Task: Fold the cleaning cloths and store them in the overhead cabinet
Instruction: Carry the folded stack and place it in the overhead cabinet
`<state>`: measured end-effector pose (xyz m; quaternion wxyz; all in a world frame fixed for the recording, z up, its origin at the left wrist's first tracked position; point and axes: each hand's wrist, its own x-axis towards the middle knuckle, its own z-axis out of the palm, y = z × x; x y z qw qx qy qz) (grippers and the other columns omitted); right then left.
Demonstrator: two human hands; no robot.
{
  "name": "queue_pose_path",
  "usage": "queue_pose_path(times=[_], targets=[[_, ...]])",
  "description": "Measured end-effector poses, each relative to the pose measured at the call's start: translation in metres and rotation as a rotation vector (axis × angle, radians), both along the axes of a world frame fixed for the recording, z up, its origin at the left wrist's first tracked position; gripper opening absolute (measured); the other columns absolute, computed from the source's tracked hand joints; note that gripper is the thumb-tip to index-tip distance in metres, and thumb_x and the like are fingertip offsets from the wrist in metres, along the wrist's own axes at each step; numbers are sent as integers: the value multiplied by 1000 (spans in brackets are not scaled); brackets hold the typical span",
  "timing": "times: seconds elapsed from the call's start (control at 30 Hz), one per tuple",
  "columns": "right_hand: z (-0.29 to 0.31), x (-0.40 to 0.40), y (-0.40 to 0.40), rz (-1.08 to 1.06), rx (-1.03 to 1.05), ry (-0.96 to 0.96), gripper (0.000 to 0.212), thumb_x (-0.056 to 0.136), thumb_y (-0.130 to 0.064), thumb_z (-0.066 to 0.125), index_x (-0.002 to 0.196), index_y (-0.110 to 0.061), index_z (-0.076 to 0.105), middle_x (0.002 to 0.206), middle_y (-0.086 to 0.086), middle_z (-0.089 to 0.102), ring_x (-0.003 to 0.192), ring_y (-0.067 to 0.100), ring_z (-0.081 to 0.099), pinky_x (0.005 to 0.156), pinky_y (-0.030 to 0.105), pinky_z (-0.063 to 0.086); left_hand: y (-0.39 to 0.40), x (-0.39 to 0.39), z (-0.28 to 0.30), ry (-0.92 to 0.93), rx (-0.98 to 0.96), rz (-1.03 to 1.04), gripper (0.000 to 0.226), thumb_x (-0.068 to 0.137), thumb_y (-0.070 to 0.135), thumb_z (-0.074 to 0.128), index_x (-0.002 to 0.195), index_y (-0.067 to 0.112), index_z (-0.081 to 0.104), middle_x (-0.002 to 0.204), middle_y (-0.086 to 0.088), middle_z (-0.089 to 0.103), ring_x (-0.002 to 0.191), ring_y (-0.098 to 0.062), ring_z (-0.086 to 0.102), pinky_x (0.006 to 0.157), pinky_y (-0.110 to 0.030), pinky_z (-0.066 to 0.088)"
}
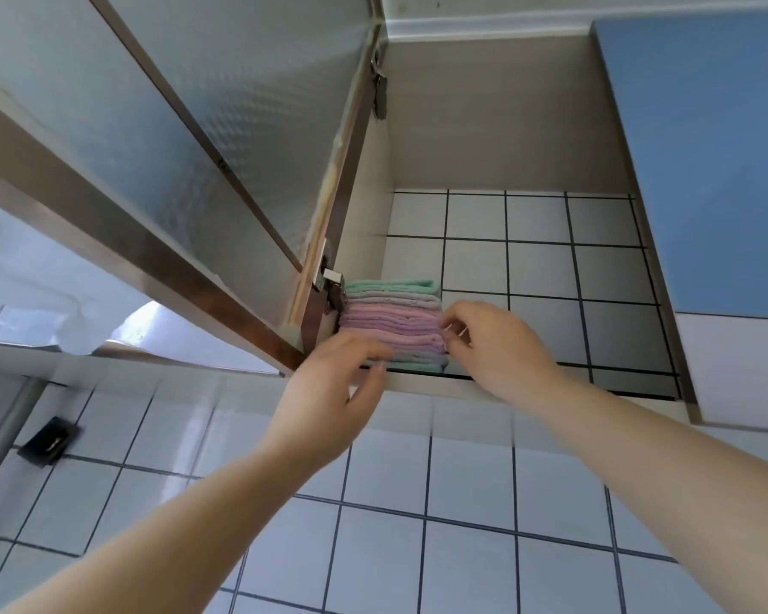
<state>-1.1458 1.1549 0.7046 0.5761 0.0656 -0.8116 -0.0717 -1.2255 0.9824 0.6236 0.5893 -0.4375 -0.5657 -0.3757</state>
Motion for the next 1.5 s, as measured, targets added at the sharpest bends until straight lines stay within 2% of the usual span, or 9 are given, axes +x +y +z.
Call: queue_pose_path(times=[0.17,0.27,0.33,0.47,0.67,1.07,1.27,1.4,1.5], targets=[[-48,33,-8,-39,280,22,18,91,-24,49,103,-22,62,106,-6,58,98,17,57,70,30,47,-23,16,-68,-400,241,-346,23,92,14,54,88,34,64,96,14,67,95,0,60,82,-11,45],[-74,46,-18,-39,391,99,22,83,-25,48,97,-21,65,101,-4,61,88,20,61,65,24,43,-44,26,-84,-566,467,-590,21,90,15,57,106,29,57,111,6,63,107,-11,58,94,-24,44],[-92,51,-32,-50,456,125,31,80,-28,45,101,-19,66,107,0,62,93,22,61,73,26,48,-61,38,-88,-606,545,-674,44,89,17,59,126,33,42,128,8,52,118,-11,50,99,-31,38],[-112,57,-64,-54,593,127,41,81,-28,50,118,-14,61,129,10,56,118,28,52,96,38,44,-82,63,-83,-485,526,-631,76,86,13,63,143,38,20,144,18,31,122,1,34,100,-25,32],[-112,72,-127,-103,753,247,53,84,-21,49,136,-9,47,147,11,41,139,27,33,112,45,29,-109,91,-67,-176,346,-452,62,81,5,68,125,37,38,124,30,48,122,8,42,104,-15,34],[-107,94,-180,-160,935,478,50,92,-9,26,139,-4,44,149,12,37,140,27,32,111,48,33,-118,97,-55,-83,292,-427,37,80,23,64,112,29,46,110,1,57,109,-18,57,92,-39,49],[-111,107,-157,-203,855,482,55,86,-13,35,140,-3,42,150,12,35,140,28,31,109,49,35,-98,107,-53,-19,213,-345,57,80,14,67,128,28,41,123,6,47,118,-5,44,98,-16,40],[-114,126,-140,-277,781,515,60,82,-15,48,140,-4,41,150,11,35,140,26,31,111,47,32,-76,112,-48,7,155,-302,57,80,22,64,132,28,40,130,6,44,125,-11,40,101,-39,42],[-117,138,-123,-364,714,491,63,83,-19,50,142,-3,38,151,12,32,141,26,28,113,45,29,-56,116,-44,15,139,-253,66,78,15,69,131,34,34,129,6,40,125,-14,39,103,-41,40]])
